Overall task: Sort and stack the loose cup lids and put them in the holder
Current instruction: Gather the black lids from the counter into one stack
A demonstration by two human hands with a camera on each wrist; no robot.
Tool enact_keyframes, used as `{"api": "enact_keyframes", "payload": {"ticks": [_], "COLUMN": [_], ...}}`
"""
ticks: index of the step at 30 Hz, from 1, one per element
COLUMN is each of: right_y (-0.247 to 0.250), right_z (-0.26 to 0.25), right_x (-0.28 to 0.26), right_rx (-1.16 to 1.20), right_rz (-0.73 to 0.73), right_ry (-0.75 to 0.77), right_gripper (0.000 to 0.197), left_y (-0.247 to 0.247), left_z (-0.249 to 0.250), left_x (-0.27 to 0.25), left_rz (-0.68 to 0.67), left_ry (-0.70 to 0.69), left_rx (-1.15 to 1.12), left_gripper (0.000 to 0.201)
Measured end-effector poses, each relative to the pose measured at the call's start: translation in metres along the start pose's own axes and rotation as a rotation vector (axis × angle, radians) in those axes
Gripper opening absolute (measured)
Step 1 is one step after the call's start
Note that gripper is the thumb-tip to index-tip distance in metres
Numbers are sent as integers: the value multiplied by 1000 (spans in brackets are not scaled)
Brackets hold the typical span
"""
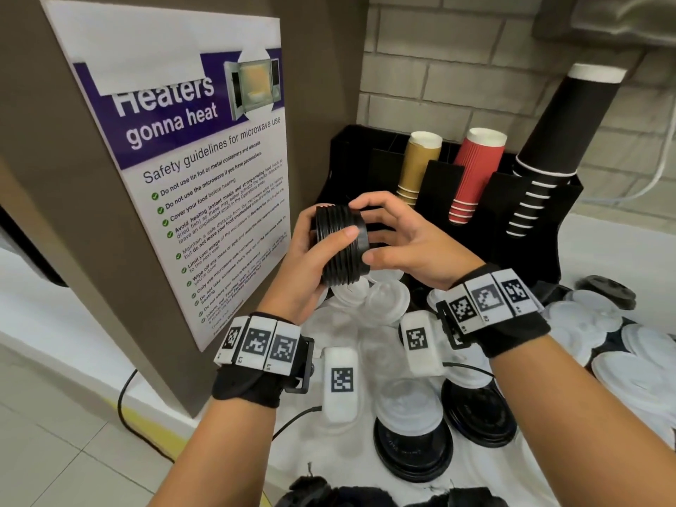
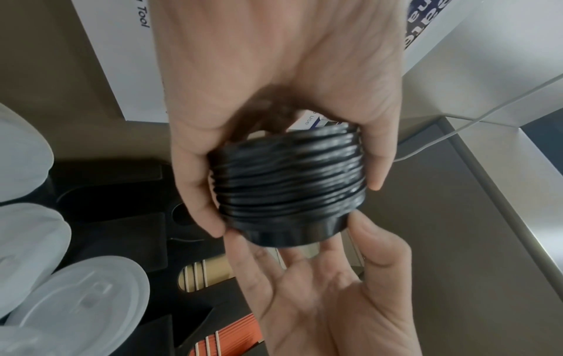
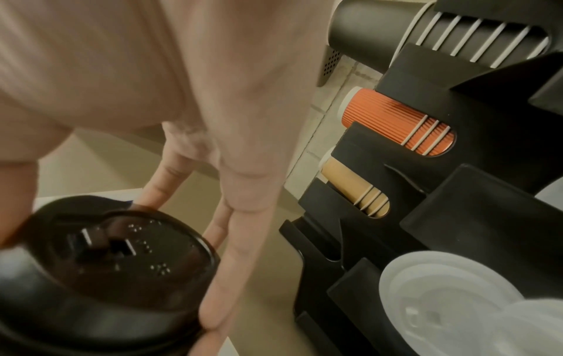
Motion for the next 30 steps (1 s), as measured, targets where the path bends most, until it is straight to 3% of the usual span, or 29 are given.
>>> {"api": "enact_keyframes", "payload": {"ticks": [5,8,10,14,19,21,27,30], "right_y": [-3,-7,-18,-60,-85,-85,-59,-47], "right_z": [-2,5,16,52,78,82,46,34], "right_x": [7,26,45,88,122,124,114,112], "right_rx": [30,34,-237,-1021,-1385,-1426,-1242,-1402], "right_rz": [1,168,187,-51,-130,-139,-111,-139], "right_ry": [-12,-116,-188,-268,-304,-264,-166,-286], "right_gripper": [50,35,33,47,74,74,59,38], "left_y": [4,7,10,13,17,18,23,22], "left_z": [5,17,27,37,39,38,41,41], "left_x": [3,7,10,13,14,15,15,16], "left_rz": [46,100,110,89,110,113,101,83], "left_ry": [-35,-125,-175,-200,-209,-211,-195,-194], "left_rx": [32,69,69,63,57,57,91,95], "left_gripper": [54,60,54,52,55,54,60,56]}}
Point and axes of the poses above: each hand's wrist, its own x-axis towards the middle knuckle, its own y-axis out of the back of the hand, z = x × y, the point moved 3 cm from there along x, towards the middle knuckle, and after that the axes turned 11 degrees about -y, right-handed, at the moved point
